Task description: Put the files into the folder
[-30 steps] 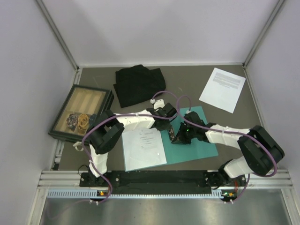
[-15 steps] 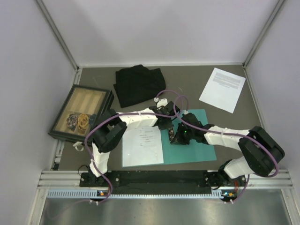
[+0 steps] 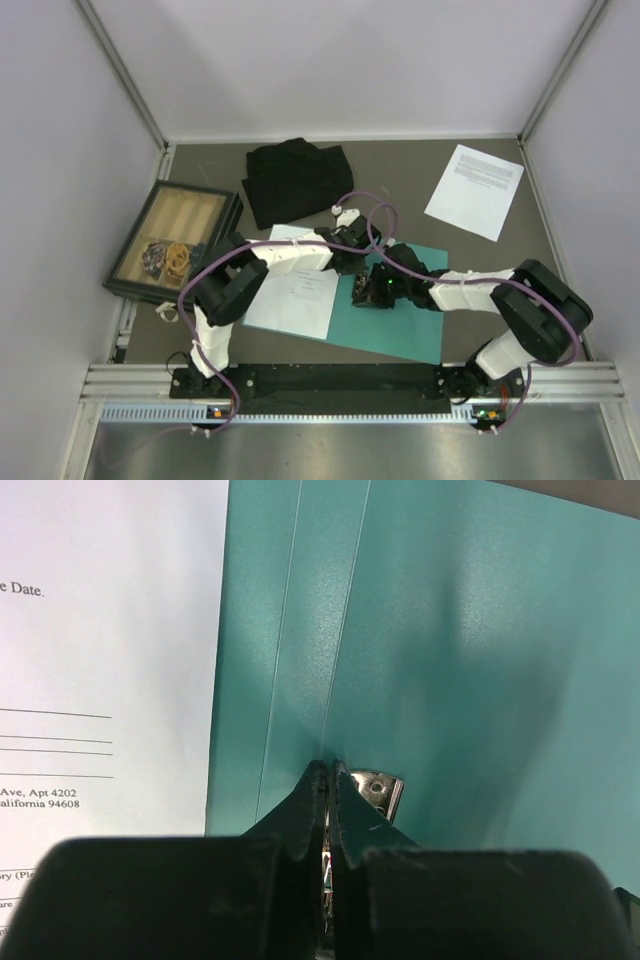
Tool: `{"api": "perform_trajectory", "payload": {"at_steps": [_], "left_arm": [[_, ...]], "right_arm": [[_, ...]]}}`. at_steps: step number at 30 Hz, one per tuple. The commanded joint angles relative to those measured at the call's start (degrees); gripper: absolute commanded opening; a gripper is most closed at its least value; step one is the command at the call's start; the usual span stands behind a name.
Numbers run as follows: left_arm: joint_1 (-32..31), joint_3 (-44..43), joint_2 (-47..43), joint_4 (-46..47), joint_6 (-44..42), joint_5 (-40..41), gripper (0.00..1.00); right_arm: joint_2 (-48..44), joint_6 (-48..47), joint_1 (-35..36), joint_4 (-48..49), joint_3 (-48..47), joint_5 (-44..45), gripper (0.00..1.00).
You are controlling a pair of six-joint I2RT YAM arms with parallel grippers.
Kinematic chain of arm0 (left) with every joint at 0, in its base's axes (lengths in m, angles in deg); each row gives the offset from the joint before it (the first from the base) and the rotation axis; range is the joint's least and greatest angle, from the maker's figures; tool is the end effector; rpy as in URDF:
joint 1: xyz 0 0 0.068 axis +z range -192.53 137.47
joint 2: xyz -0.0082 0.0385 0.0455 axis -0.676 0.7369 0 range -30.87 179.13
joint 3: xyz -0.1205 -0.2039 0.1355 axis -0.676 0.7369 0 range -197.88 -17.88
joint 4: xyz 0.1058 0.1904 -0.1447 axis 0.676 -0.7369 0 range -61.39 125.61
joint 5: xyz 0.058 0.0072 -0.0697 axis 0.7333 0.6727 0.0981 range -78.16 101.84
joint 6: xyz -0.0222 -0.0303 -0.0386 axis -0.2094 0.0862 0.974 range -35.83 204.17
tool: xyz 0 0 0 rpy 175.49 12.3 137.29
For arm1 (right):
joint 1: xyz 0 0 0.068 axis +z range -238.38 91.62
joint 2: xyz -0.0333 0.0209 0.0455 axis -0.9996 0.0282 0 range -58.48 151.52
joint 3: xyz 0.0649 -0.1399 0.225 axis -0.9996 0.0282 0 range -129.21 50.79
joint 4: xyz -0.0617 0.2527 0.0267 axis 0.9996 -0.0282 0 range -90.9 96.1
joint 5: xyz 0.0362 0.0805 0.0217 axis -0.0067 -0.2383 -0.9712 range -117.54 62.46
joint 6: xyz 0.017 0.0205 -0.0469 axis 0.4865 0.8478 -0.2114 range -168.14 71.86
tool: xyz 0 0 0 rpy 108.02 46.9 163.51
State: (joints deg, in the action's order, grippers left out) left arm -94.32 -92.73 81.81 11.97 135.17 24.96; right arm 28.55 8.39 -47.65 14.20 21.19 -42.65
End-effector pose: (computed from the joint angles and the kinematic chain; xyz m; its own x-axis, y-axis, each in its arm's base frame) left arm 0.2563 -0.3126 0.1588 -0.8846 -0.0999 -0.4556 0.0170 0.9692 -0.2455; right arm 0.1904 0.1762 0.1208 -0.9499 0.2448 -0.1945 0.0610 0.7552 0.6526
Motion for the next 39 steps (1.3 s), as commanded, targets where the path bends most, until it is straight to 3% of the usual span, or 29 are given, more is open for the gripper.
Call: {"api": "perform_trajectory", "payload": {"at_steps": [1,15,21,26,31,37,39], "left_arm": [[-0.2,5.2,3.3,-10.7,-4.2,-1.7,0.00],[1.0,8.2,1.5,-7.2,-5.7,-2.5,0.00],[1.0,8.8,1.3,-7.1,-5.8,-2.6,0.00],[1.0,7.4,2.4,-11.6,-0.7,-1.3,0.00],[0.8,8.5,2.0,-10.6,5.1,-5.0,0.00],[0.5,9.6,1.5,-9.3,7.4,-5.7,0.00],[0.5,9.9,1.1,-9.0,7.7,-5.8,0.00]], "right_arm": [[2.0,-4.0,-1.1,-8.5,3.9,7.8,0.00],[-2.9,-3.1,-6.1,-1.6,5.7,-2.4,0.00],[-5.4,-4.5,-7.2,-4.8,2.5,-3.5,0.00],[-4.1,-6.7,-6.5,-7.5,0.1,-2.3,0.00],[-3.6,-8.2,-5.0,-3.0,0.2,-4.9,0.00],[-3.1,-8.2,-4.9,0.7,0.2,-7.6,0.16],[-2.8,-7.4,-4.9,2.2,0.8,-8.4,0.17]]}}
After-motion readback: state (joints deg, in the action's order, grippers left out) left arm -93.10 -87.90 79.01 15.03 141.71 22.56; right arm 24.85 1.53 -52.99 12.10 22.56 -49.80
